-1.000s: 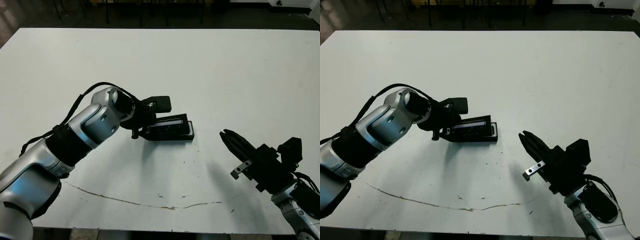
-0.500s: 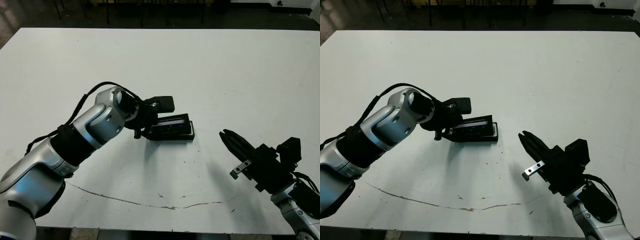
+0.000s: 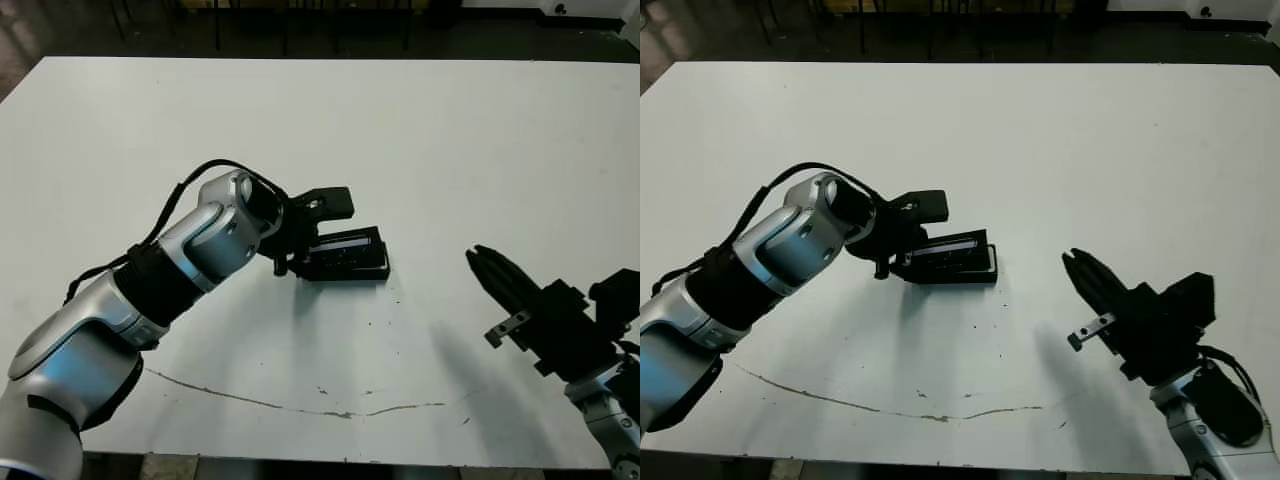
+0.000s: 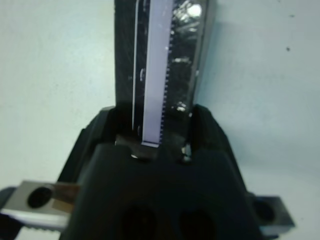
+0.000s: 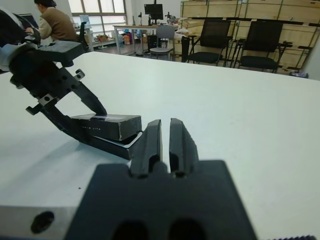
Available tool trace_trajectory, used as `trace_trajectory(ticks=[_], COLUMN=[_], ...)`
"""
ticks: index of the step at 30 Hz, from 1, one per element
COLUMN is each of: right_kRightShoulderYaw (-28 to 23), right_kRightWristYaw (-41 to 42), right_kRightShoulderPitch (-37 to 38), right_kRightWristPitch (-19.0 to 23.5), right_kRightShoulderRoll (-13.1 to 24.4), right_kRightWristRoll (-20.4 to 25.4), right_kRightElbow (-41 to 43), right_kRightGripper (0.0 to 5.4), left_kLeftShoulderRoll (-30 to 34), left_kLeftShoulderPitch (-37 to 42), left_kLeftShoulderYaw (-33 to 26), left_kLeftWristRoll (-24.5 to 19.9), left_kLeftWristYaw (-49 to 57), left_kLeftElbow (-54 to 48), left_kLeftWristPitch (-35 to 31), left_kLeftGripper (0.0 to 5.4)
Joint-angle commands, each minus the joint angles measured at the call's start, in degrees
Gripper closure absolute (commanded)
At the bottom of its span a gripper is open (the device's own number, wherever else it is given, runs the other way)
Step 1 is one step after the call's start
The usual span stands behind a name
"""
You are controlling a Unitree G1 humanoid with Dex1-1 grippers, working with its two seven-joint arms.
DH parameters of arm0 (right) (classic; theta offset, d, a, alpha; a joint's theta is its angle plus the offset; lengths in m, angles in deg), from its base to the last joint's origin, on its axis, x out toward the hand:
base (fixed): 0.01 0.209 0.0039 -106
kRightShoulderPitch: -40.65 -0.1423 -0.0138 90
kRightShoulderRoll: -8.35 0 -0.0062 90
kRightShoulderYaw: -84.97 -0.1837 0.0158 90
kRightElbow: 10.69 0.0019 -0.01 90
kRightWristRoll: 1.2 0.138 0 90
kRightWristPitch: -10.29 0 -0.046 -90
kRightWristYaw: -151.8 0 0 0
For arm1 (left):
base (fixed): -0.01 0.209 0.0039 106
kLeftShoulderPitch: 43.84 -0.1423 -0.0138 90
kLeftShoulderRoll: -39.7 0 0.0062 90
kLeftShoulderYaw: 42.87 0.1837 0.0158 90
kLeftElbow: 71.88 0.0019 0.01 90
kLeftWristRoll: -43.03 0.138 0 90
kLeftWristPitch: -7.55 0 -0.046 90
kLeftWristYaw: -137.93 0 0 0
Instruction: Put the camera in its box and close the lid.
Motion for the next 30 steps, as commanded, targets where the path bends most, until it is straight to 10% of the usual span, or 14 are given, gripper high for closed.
trace_trajectory(ticks=[1,16,30], right_kRightShoulderYaw=[-1.0,0.0,0.5], right_kRightWristYaw=[0.5,-0.9,0.6], right_kRightShoulderPitch=[1.1,1.7,1.2], right_kRightWristPitch=[-1.1,0.1,-1.7], right_kRightShoulderRoll=[0.6,0.4,0.3], right_kRightWristRoll=[-1.4,-1.2,-1.9], right_kRightElbow=[-2.3,0.2,-2.5], right_kRightGripper=[5.4,5.4,5.4], left_kLeftShoulderRoll=[-13.2,-13.3,-11.0], left_kLeftShoulderPitch=[-5.4,-5.6,-3.9], left_kLeftShoulderYaw=[3.9,3.7,5.0], left_kLeftWristRoll=[-4.6,-4.6,-2.3], left_kLeftWristYaw=[2.7,2.8,3.4], left_kLeftElbow=[1.5,1.1,-0.5], left_kLeftWristPitch=[0.3,5.1,9.1], left_kLeftGripper=[3.03,0.03,0.01])
